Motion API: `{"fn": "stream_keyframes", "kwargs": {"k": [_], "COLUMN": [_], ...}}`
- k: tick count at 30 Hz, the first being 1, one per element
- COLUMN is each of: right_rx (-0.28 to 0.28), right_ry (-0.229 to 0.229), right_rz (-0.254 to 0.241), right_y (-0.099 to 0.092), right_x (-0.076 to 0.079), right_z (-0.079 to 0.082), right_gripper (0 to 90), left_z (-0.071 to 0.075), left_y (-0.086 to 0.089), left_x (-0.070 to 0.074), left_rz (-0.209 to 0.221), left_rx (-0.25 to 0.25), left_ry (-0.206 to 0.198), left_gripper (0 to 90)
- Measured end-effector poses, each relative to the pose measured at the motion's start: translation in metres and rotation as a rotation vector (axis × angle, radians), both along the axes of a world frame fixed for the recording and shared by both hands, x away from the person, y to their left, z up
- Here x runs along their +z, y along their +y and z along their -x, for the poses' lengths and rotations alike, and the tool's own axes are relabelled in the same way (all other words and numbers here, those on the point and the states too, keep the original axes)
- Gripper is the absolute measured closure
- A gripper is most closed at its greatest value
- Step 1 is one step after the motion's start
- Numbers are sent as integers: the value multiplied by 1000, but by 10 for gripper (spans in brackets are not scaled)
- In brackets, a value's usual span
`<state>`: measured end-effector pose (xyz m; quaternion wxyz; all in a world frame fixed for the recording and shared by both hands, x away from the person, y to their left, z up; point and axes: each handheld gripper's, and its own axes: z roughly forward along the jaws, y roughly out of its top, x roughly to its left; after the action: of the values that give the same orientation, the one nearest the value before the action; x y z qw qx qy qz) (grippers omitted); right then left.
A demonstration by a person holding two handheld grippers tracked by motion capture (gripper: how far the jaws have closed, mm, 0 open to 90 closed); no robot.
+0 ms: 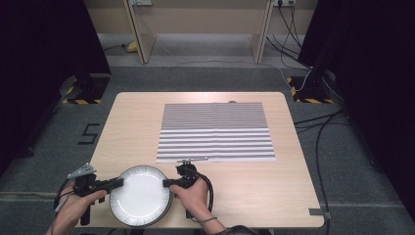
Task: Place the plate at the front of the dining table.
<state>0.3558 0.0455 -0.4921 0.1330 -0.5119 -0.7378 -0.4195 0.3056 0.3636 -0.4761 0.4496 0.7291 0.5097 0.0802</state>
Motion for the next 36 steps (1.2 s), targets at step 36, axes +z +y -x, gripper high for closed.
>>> {"fn": "stream_keyframes", "kwargs": {"k": [36], "right_rx": [-6], "right_ry": [-124], "right_rz": [-59], "right_y": [-1], "right_x": [9], "right_z": [1], "right_gripper": [828], "left_z": [-1], "left_y": [-4], "left_x": [-5], "left_rz": [64], "left_rx": [15], "left_ry": [-76], "left_gripper": [824]}}
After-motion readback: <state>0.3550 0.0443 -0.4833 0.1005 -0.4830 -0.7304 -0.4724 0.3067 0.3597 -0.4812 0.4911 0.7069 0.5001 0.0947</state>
